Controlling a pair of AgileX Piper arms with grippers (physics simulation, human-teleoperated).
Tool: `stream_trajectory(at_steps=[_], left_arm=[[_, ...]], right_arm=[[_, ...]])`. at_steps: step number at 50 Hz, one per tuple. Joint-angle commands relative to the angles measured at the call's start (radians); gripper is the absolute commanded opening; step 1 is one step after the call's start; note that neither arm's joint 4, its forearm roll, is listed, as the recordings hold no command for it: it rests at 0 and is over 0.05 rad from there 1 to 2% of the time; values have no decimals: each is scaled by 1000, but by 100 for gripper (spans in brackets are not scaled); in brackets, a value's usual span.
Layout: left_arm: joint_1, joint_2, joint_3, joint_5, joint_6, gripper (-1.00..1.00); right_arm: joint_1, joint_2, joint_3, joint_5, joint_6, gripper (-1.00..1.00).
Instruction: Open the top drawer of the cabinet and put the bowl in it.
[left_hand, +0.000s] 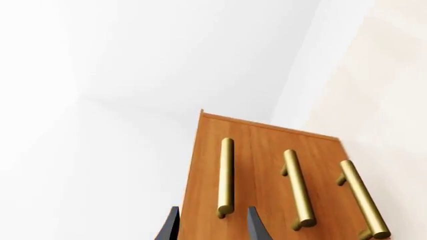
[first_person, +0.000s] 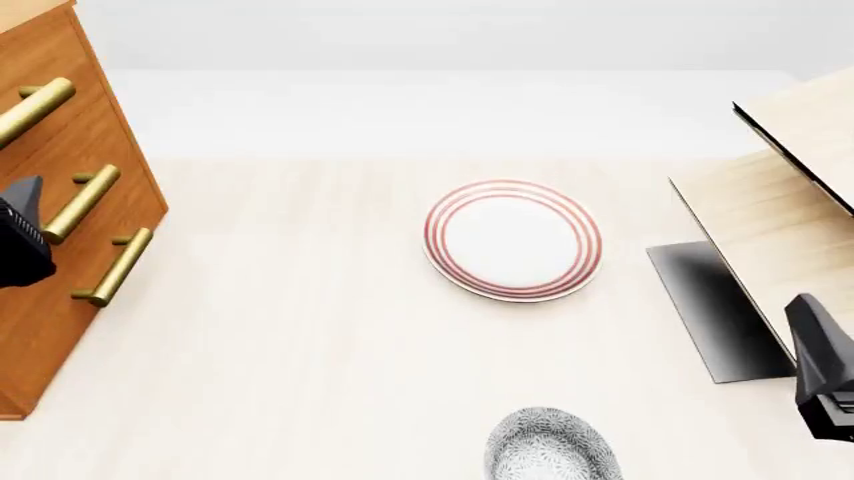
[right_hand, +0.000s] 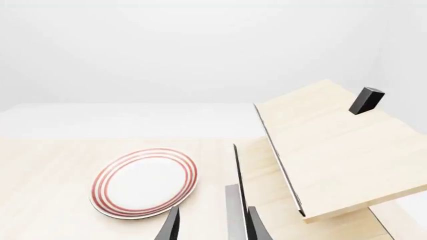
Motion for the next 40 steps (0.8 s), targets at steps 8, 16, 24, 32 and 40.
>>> stream_trajectory(at_steps=[8, 16, 24, 32, 40], left_arm=[[26, 84, 4, -91, 49, 100], [38, 120, 4, -127, 53, 100], [44, 137, -6, -129, 41, 100], [61, 173, -13, -149, 36, 100], [67, 207, -21, -169, 35, 100]], right_arm=[[0, -2, 1, 0, 0, 100], [0, -1, 1, 0, 0, 100], [0, -1, 1, 0, 0, 100], [0, -1, 1, 0, 0, 100], [0, -1, 1, 0, 0, 100]])
